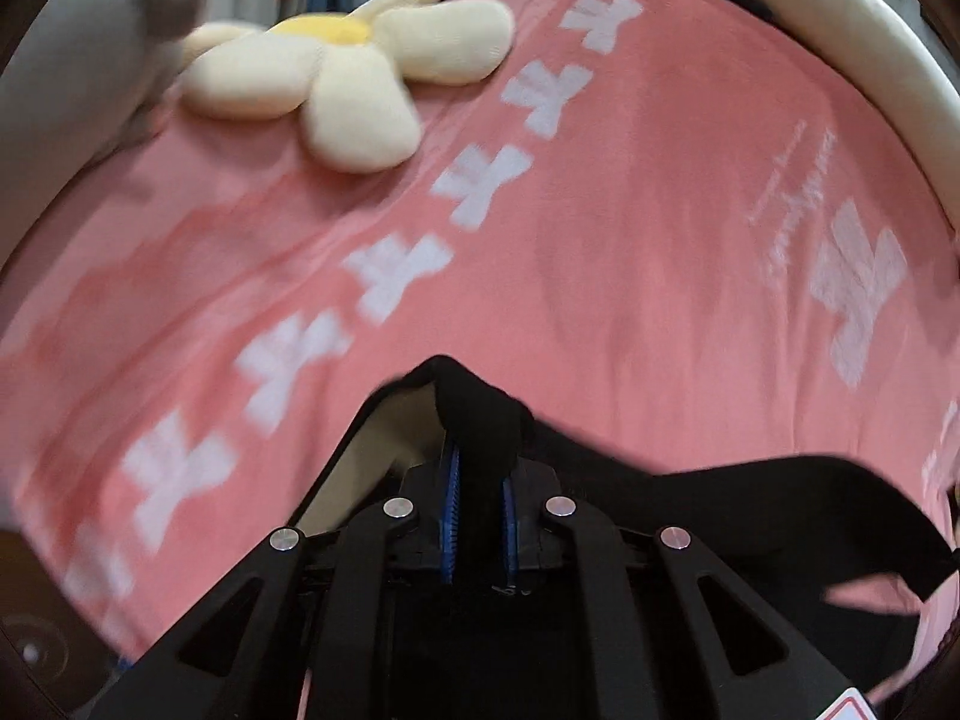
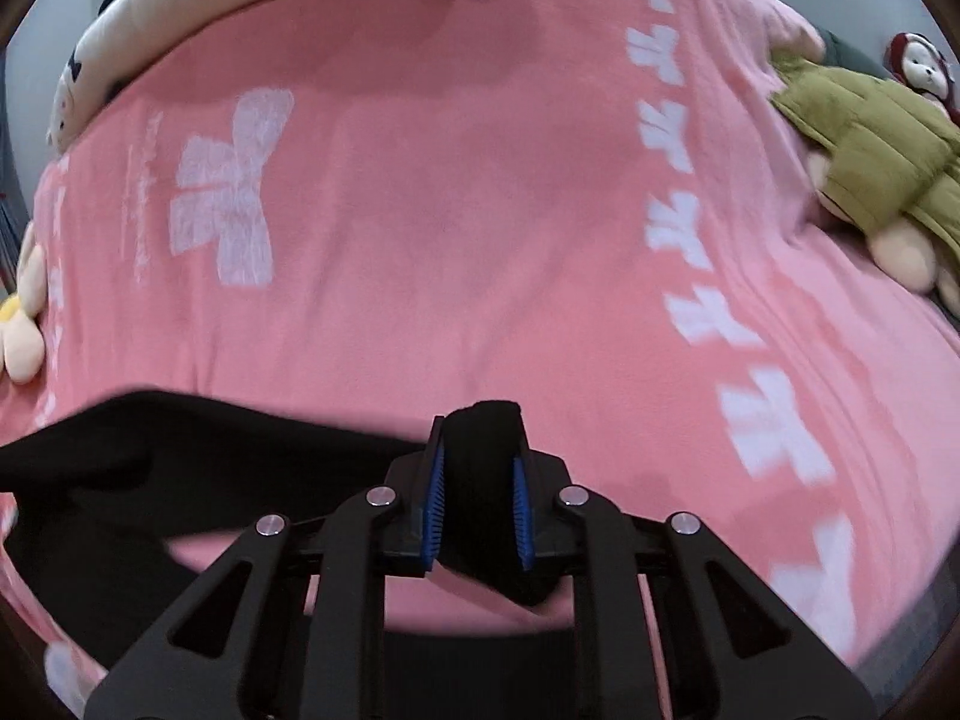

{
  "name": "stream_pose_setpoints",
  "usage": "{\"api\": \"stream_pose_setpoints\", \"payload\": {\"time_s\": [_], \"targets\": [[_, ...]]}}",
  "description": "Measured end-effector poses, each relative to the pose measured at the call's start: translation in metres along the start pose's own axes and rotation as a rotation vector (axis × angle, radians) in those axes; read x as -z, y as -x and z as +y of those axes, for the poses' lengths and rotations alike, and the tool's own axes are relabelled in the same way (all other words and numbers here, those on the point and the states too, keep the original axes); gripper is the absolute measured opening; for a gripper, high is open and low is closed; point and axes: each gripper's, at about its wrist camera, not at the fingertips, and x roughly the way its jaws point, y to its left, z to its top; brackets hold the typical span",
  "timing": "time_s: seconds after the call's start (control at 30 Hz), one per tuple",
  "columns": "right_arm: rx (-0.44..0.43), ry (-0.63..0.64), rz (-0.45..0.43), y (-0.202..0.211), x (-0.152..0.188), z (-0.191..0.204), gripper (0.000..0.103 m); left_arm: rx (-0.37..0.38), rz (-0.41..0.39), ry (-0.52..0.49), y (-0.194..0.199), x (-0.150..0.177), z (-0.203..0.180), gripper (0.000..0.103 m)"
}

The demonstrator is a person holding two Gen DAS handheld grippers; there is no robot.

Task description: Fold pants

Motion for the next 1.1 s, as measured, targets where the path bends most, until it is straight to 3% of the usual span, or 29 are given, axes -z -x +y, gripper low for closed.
{"api": "stream_pose_setpoints", "payload": {"time_s": [0.1, 0.17, 0.2, 0.27, 0.37, 0.47, 0.63, 0.7, 0.73, 0.77, 0.8, 0.93, 1.03, 1.1], "targets": [[0.016, -0.026, 0.058, 0.001, 0.037, -0.015, 0.022, -0.059, 0.071, -0.025, 0.002, 0.046, 0.023, 0.016], [0.041, -0.037, 0.08, 0.001, 0.054, -0.022, 0.028, -0.08, 0.093, 0.003, 0.003, 0.066, 0.036, 0.029], [0.064, -0.053, 0.09, 0.003, 0.062, -0.025, 0.031, -0.068, 0.097, 0.042, 0.005, 0.074, 0.041, 0.033], [0.088, -0.116, 0.065, 0.018, 0.075, -0.032, 0.045, 0.0, 0.094, 0.161, 0.014, 0.086, 0.051, 0.057], [0.107, -0.177, 0.005, 0.046, 0.088, -0.035, 0.058, 0.096, 0.069, 0.295, 0.032, 0.096, 0.054, 0.075], [0.086, -0.192, -0.022, 0.066, 0.102, -0.028, 0.06, 0.171, 0.076, 0.396, 0.031, 0.106, 0.049, 0.081], [0.018, -0.23, 0.004, 0.077, 0.128, -0.011, 0.06, 0.242, 0.214, 0.507, -0.017, 0.109, 0.029, 0.081], [-0.008, -0.243, 0.017, 0.076, 0.134, -0.005, 0.06, 0.266, 0.235, 0.556, -0.029, 0.11, 0.026, 0.076], [-0.025, -0.246, 0.027, 0.074, 0.136, -0.002, 0.06, 0.287, 0.234, 0.58, -0.033, 0.11, 0.025, 0.05], [-0.044, -0.256, 0.036, 0.072, 0.136, 0.0, 0.06, 0.306, 0.229, 0.589, -0.034, 0.109, 0.027, 0.014], [-0.056, -0.267, 0.04, 0.072, 0.137, 0.001, 0.06, 0.317, 0.226, 0.588, -0.033, 0.106, 0.029, 0.001], [-0.125, -0.336, 0.05, 0.066, 0.133, -0.002, 0.06, 0.267, 0.16, 0.579, -0.015, 0.099, 0.049, 0.002], [-0.185, -0.419, 0.063, 0.047, 0.122, -0.009, 0.06, 0.225, 0.176, 0.535, -0.017, 0.101, 0.051, 0.002], [-0.169, -0.439, 0.065, 0.029, 0.111, -0.012, 0.06, 0.208, 0.188, 0.528, -0.021, 0.104, 0.049, 0.002]]}}
